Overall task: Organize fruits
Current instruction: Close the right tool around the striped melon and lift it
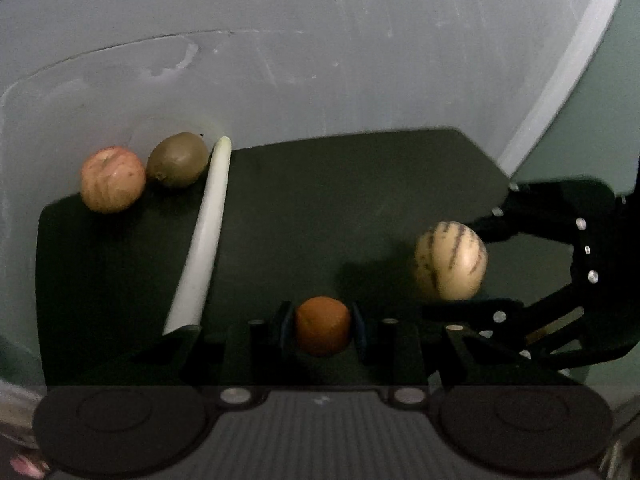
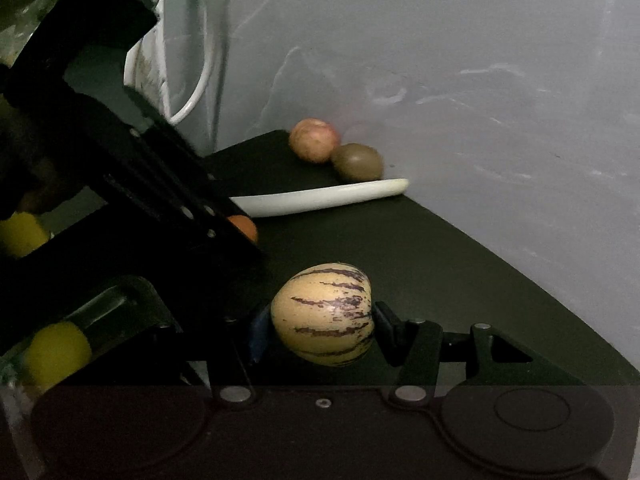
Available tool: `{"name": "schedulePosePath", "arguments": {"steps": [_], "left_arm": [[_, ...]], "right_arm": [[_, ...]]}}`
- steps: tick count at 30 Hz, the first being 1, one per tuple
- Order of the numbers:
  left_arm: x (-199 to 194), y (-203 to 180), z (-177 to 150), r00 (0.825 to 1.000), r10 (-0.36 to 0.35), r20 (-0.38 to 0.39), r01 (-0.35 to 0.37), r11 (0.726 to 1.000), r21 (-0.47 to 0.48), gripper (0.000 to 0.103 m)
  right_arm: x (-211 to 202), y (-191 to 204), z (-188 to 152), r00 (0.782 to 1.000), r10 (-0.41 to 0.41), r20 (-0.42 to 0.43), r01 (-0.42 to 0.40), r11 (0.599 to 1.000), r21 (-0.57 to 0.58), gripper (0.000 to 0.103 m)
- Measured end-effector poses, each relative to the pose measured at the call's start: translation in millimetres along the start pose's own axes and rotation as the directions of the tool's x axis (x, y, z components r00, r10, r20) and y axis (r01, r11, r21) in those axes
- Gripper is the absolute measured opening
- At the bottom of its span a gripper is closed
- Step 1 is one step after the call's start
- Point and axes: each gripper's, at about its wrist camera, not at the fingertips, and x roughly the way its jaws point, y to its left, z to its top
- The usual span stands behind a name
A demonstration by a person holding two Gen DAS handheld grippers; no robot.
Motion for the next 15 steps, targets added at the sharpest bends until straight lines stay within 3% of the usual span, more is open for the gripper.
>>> {"name": "schedulePosePath", "arguments": {"steps": [15], "left_arm": [[-48.3,-71.3,-67.6,0.994,0.052,0.101,-0.03,0.977,-0.209,0.033]], "right_arm": [[-86.7,1.0,-64.7,1.0,0.001,0.022,-0.004,0.994,0.106,0.055]]}}
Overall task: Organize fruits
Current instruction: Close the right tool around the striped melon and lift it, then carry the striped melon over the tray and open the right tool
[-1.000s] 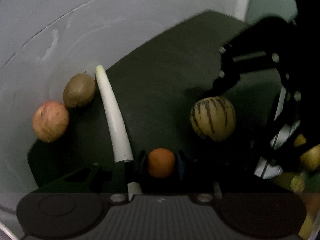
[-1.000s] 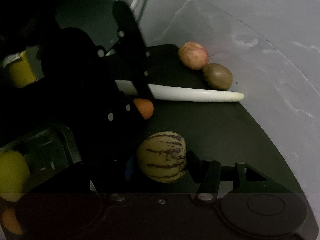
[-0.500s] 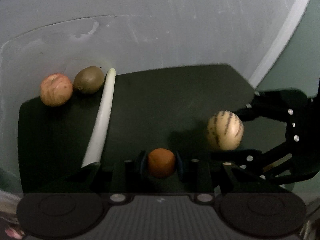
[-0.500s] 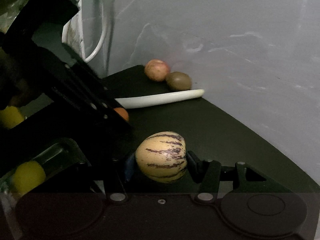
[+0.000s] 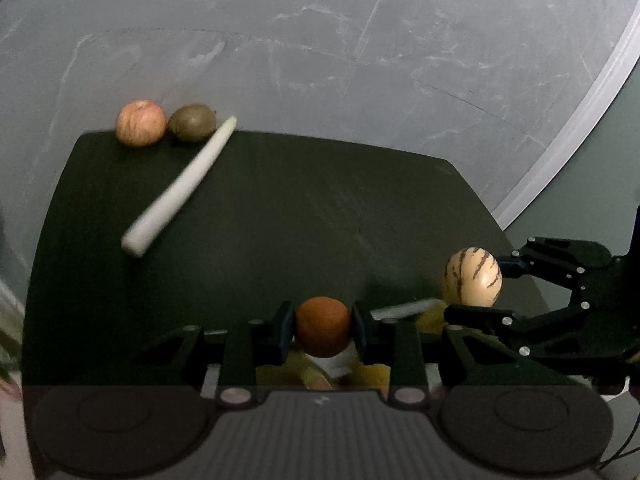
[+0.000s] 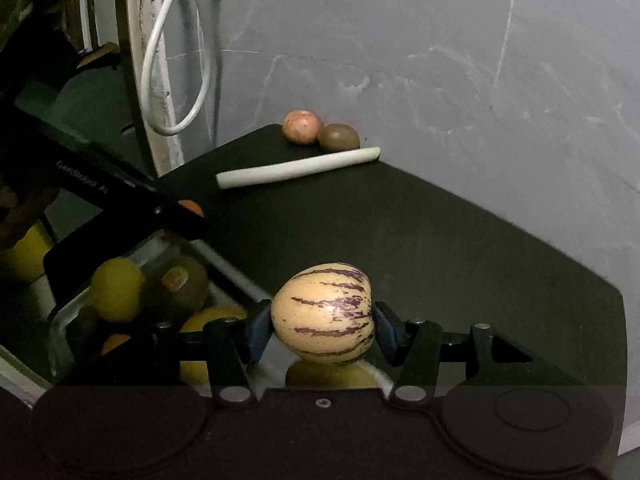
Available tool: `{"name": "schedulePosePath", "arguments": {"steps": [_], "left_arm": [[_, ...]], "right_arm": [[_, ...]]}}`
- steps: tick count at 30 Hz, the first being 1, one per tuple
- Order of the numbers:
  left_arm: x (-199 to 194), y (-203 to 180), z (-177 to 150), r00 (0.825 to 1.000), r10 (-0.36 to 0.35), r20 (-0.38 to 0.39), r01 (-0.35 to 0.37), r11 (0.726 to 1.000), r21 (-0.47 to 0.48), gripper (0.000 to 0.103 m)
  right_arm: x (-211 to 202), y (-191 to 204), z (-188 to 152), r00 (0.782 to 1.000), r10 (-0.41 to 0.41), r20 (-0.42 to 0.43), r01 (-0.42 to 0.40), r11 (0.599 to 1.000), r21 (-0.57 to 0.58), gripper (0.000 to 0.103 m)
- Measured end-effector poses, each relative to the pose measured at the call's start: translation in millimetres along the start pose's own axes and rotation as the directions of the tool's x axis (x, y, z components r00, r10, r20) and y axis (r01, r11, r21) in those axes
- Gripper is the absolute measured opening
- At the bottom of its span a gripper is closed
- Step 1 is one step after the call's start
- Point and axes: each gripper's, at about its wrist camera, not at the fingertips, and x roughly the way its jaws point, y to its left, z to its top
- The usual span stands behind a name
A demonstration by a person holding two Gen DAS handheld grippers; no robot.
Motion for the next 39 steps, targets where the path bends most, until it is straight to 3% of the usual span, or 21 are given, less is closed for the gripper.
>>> {"name": "schedulePosePath", "arguments": {"steps": [12,18,25,34,39], "left_arm": [[-19.5,-51.3,-76.8,0.998,0.051,0.025,-0.047,0.992,-0.114,0.033],[-12.0,-63.4,-104.0,0.997,0.073,-0.016,-0.075,0.982,-0.173,0.033],[-5.5,-64.6,-122.2,0.991,0.11,-0.074,-0.124,0.968,-0.219,0.033],[-0.4,-53.9,-124.8,0.992,0.064,-0.106,-0.086,0.972,-0.217,0.034],[2.1,-49.3,-118.3,0.992,0.046,-0.12,-0.069,0.977,-0.202,0.034]], "right_arm": [[-25.8,5.2,-44.6,0.998,0.062,-0.013,-0.062,0.997,0.053,0.055],[-18.0,7.6,-45.3,0.995,0.095,-0.044,-0.093,0.995,0.034,0.055],[-4.5,9.8,-31.2,0.988,0.122,-0.092,-0.122,0.993,0.01,0.055],[9.8,33.9,-17.6,0.978,0.108,-0.179,-0.143,0.971,-0.194,0.055],[21.0,42.8,-8.7,0.967,0.1,-0.234,-0.159,0.956,-0.248,0.055]]}}
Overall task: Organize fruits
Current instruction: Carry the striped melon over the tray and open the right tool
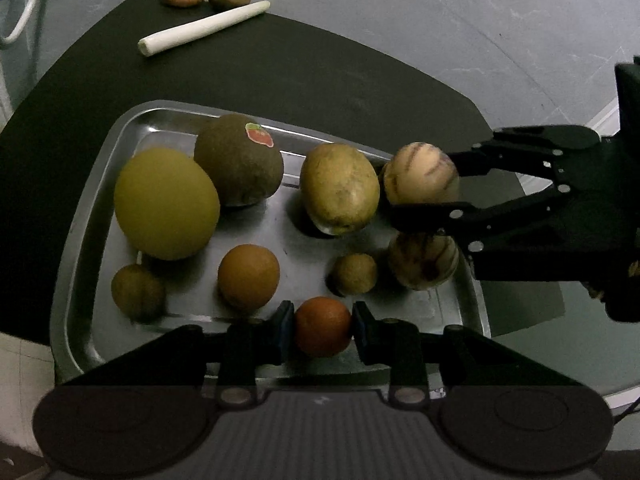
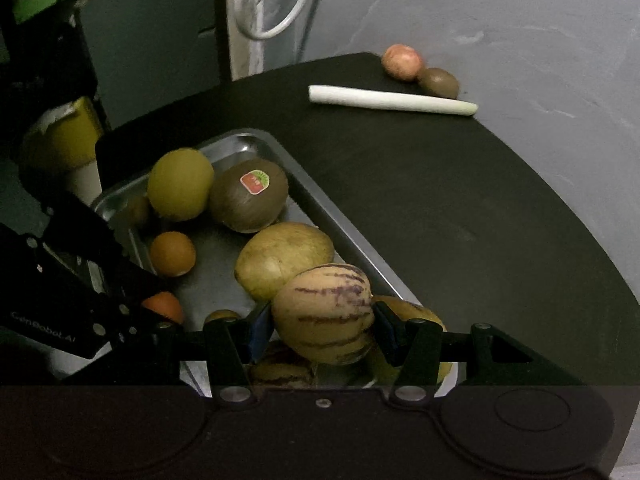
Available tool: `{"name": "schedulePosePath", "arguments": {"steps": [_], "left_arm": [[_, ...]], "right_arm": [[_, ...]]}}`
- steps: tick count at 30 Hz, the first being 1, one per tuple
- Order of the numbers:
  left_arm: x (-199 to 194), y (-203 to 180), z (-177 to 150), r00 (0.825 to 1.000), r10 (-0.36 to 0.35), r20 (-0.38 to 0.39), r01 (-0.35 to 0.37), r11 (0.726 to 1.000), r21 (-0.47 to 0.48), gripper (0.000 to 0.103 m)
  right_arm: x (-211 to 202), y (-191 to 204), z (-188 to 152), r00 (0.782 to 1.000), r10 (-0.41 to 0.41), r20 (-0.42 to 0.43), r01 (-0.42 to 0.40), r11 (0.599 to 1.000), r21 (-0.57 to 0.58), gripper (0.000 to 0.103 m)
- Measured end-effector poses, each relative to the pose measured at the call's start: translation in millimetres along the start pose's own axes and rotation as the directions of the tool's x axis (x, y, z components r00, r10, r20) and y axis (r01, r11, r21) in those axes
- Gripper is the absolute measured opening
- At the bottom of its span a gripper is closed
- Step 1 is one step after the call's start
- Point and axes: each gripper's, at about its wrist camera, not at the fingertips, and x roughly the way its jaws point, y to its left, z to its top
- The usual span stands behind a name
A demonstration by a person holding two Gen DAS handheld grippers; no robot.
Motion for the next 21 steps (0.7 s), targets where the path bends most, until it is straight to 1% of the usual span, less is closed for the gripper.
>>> {"name": "schedulePosePath", "arguments": {"steps": [4,9,12,16,19,20,21], "left_arm": [[0.0,5.2,3.7,1.0,-0.018,-0.013,0.017,1.0,-0.017,0.035],[0.1,3.4,3.9,1.0,0.015,-0.008,-0.015,0.998,-0.06,0.035],[-1.8,0.7,0.1,0.999,0.048,0.013,-0.046,0.992,-0.114,0.036],[-2.4,-10.7,-7.6,0.99,0.13,0.053,-0.117,0.972,-0.202,0.037],[-2.8,-23.9,-12.1,0.975,0.209,0.073,-0.181,0.943,-0.278,0.049],[-3.1,-27.6,-13.2,0.97,0.229,0.075,-0.198,0.935,-0.294,0.056],[-2.7,-32.9,-14.8,0.963,0.257,0.078,-0.222,0.924,-0.311,0.06]], "right_arm": [[4.9,0.4,8.2,1.0,0.0,-0.027,-0.001,0.999,-0.047,0.055],[5.0,-4.1,11.1,0.999,0.042,-0.034,-0.045,0.996,-0.081,0.055],[5.3,-6.9,8.6,0.997,0.079,-0.022,-0.081,0.989,-0.125,0.055],[7.1,-14.5,5.6,0.989,0.148,0.001,-0.145,0.971,-0.19,0.055],[7.6,-22.9,3.4,0.977,0.21,0.032,-0.198,0.954,-0.227,0.055],[7.7,-26.0,2.7,0.972,0.232,0.045,-0.215,0.948,-0.236,0.056],[8.5,-29.0,3.0,0.967,0.25,0.053,-0.231,0.943,-0.241,0.056]]}}
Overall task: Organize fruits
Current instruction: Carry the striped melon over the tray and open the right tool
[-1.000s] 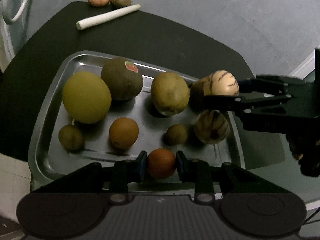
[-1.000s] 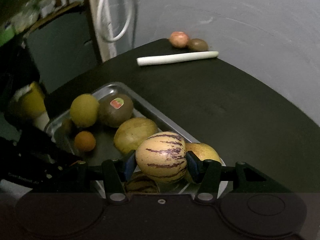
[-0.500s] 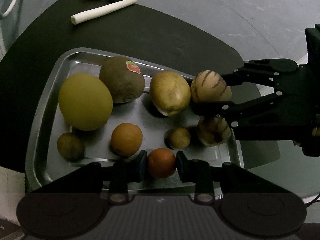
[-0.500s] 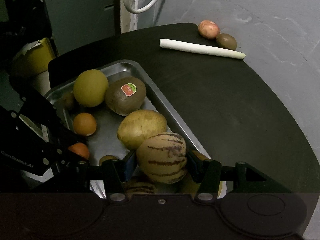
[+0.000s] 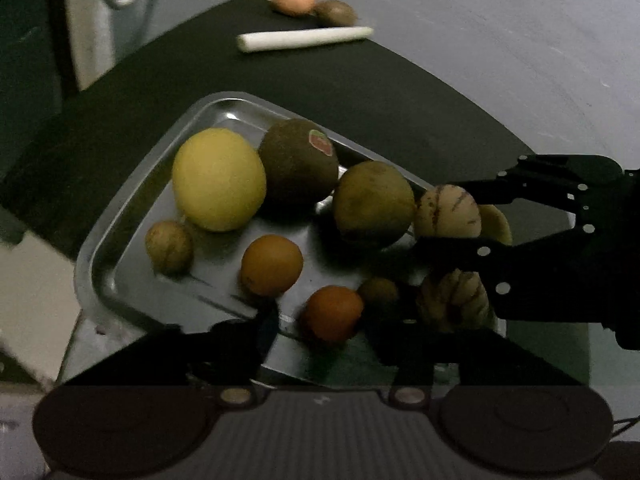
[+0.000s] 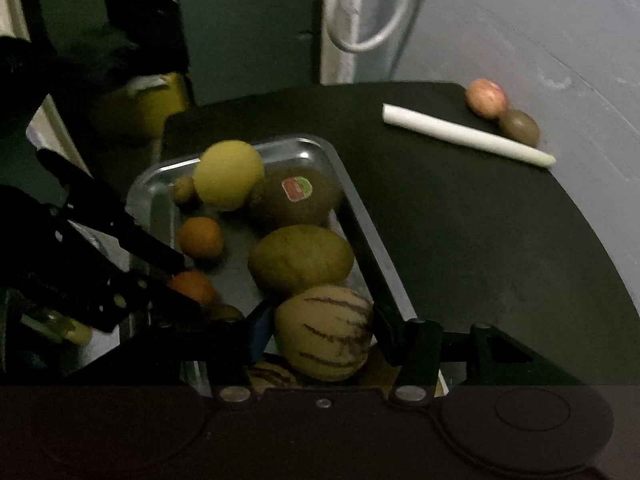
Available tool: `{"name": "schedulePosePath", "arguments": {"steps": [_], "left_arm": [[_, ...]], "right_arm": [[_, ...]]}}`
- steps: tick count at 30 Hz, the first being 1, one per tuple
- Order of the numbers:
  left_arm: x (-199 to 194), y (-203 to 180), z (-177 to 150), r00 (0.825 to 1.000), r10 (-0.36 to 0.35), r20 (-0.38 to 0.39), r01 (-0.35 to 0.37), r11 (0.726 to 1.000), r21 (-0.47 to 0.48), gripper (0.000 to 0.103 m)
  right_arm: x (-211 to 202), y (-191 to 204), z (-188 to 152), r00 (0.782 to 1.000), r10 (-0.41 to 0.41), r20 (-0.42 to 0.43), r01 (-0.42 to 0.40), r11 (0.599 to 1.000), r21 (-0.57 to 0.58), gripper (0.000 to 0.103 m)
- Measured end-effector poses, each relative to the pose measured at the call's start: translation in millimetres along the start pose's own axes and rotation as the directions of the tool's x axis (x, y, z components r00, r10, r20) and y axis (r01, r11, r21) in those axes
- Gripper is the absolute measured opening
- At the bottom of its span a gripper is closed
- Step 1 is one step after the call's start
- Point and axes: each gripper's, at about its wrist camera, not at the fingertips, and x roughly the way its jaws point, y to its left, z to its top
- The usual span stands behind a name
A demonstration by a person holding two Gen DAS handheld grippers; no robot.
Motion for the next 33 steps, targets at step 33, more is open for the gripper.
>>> {"name": "schedulePosePath", "arguments": {"steps": [33], "left_arm": [[-43.7,-25.0,-40.7,0.984,0.137,0.116,-0.117,0.98,-0.164,0.101]], "right_arm": [[-51.9,-31.7,-35.4,0.98,-0.05,0.192,0.012,0.982,0.19,0.089]]}}
